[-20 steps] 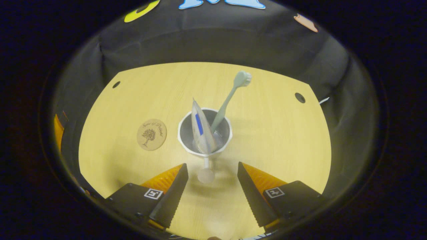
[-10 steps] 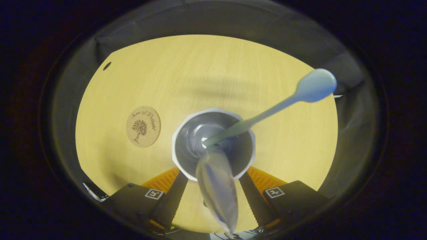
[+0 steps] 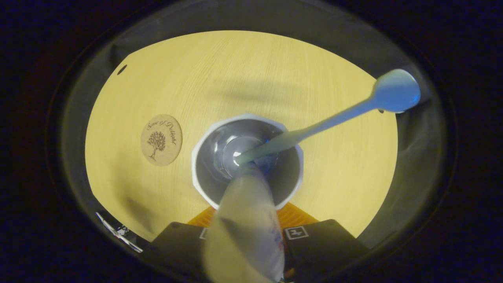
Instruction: Put the toothbrush and toothpaste on the desktop into the cup, then pick up the cup and place it on the coaster on the desktop.
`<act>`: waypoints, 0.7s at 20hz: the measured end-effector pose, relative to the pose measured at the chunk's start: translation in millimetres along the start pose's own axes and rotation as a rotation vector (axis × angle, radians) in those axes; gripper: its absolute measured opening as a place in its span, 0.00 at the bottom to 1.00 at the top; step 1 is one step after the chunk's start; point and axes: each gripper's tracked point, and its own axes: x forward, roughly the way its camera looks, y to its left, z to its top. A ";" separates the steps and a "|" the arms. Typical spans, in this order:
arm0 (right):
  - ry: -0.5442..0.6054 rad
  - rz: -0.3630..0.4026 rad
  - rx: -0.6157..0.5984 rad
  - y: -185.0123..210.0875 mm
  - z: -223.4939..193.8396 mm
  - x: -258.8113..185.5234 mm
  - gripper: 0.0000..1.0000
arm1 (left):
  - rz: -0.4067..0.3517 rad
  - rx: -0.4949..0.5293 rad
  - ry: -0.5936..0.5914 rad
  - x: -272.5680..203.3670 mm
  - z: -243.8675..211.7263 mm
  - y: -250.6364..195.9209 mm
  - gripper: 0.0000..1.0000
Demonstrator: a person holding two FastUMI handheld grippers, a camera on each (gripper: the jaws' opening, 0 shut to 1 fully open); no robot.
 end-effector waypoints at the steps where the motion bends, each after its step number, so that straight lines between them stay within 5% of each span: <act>1: -0.003 0.007 -0.001 0.8 0.9 -1.3 0.48 | 0.002 -0.004 -0.001 -0.3 0.5 0.8 0.95; 14: -0.073 0.030 -0.064 9.1 0.6 -12.7 0.45 | 0.057 -0.044 0.004 -4.5 -8.4 19.5 0.95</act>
